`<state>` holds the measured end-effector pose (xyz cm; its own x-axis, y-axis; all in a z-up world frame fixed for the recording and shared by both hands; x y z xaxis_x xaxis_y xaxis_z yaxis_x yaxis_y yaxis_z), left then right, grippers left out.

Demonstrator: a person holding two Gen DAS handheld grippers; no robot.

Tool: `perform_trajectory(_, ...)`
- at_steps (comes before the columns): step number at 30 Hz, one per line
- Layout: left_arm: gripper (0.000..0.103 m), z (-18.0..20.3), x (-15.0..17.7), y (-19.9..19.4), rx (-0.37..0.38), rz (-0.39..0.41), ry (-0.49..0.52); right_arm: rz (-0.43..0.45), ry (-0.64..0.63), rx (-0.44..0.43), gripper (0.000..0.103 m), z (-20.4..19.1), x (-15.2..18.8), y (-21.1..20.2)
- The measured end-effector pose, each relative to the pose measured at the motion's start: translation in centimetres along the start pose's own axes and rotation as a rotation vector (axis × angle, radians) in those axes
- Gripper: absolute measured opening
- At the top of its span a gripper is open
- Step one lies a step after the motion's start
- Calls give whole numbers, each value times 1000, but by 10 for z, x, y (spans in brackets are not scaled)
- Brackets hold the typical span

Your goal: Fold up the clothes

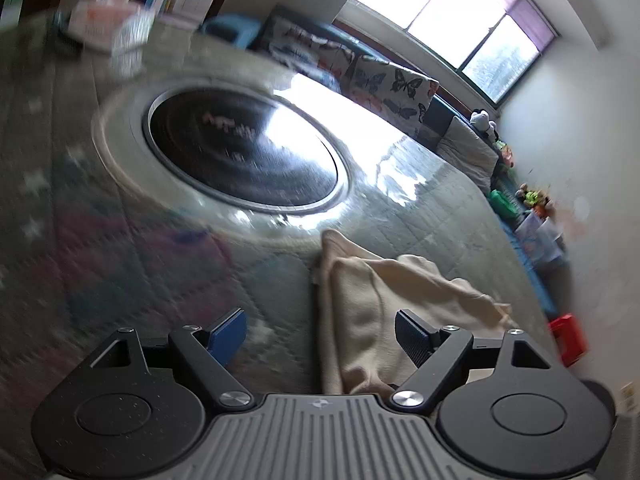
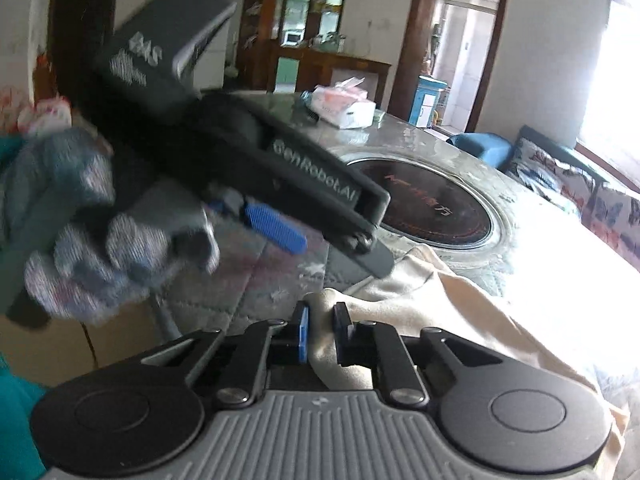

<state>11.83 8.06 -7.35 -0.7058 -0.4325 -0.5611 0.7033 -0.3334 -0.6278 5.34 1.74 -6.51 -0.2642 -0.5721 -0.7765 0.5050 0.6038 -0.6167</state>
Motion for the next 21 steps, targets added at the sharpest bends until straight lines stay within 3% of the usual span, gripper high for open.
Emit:
perform_trajectory(7,78,13,-1,15,96,-56,-136,64,96,-20,10,18,-15,-22)
perform_trajectory(10,62,19,3,25,156,-92,-197,77,108,-30,10,21,-15,-29)
perform_trajectory(12,40,20,7,32,185,-122,-232,81,116,-38,10,22,-13,-31)
perform_trajectory(14,29,19,11,37,191,-131,-242,80,116,-46,10,21,-11,-31)
perform_trajectory(21,27,16,9,33,186,-126,-214,93,211,-11,24,46,7,-47)
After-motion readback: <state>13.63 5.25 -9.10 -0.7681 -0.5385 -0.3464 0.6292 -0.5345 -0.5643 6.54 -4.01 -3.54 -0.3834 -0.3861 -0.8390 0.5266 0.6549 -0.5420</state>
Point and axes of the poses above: each gripper's, at about its wrist camera, not at the fingertips, and y roughly the way its jaws point, z to its right, x to its underside, the point moved 10 cm from there along y, roughly the way its jaws point, and after that the axes turned 1 degree about x, right-handed, at the moved point
